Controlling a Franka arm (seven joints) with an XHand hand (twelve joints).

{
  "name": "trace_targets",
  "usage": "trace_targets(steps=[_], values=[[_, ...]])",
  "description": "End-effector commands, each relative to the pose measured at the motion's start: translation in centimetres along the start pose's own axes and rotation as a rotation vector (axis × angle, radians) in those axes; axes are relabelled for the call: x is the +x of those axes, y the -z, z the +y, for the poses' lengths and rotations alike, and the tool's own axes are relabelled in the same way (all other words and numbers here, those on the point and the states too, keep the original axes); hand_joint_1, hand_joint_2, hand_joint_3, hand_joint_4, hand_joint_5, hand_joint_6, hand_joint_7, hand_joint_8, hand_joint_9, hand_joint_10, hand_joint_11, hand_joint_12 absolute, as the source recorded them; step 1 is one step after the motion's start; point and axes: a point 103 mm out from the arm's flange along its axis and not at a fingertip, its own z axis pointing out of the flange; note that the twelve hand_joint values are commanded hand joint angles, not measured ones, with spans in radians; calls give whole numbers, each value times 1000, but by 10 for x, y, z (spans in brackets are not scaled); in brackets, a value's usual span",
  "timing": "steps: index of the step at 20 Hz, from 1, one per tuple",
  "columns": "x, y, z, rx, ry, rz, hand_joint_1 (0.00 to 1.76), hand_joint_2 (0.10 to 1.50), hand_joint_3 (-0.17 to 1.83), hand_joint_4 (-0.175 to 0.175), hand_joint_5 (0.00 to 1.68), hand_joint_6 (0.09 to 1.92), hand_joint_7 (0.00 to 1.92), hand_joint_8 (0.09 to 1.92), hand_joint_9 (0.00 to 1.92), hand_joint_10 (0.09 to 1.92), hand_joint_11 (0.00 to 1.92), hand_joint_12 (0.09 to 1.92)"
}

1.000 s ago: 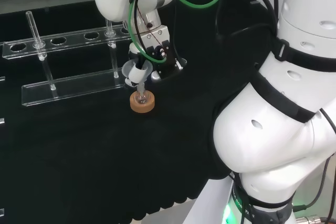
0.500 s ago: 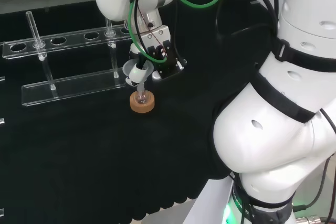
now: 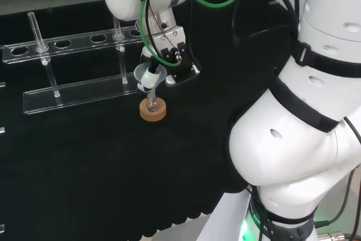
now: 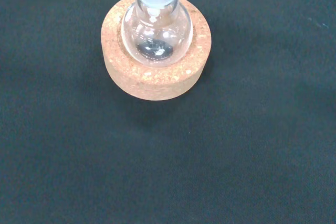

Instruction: Place the funnel on the round-bottom flask.

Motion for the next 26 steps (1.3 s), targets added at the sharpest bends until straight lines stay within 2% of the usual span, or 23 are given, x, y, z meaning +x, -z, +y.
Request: trace_targets(steps=[1,7,11,15,18,26], values=[[0,0,-3,-27,12,-13,596,637,497,-47,372,238,248,739,603,630,427,1316],[2,1,-8,-64,41,-9,508,605,415,-41,358,143,179,722,521,660,386,1341],[0,0,-11,-87,42,0,438,605,284,-31,284,87,35,665,317,717,265,1406],[-2,5,-15,-110,37,2,424,637,187,-20,193,87,1,384,117,785,155,1455],[-7,13,-20,-142,30,9,422,648,161,-18,167,87,0,299,64,803,119,1468],[-37,41,-40,-194,-9,33,441,696,123,-30,238,87,3,552,186,759,116,1451]])
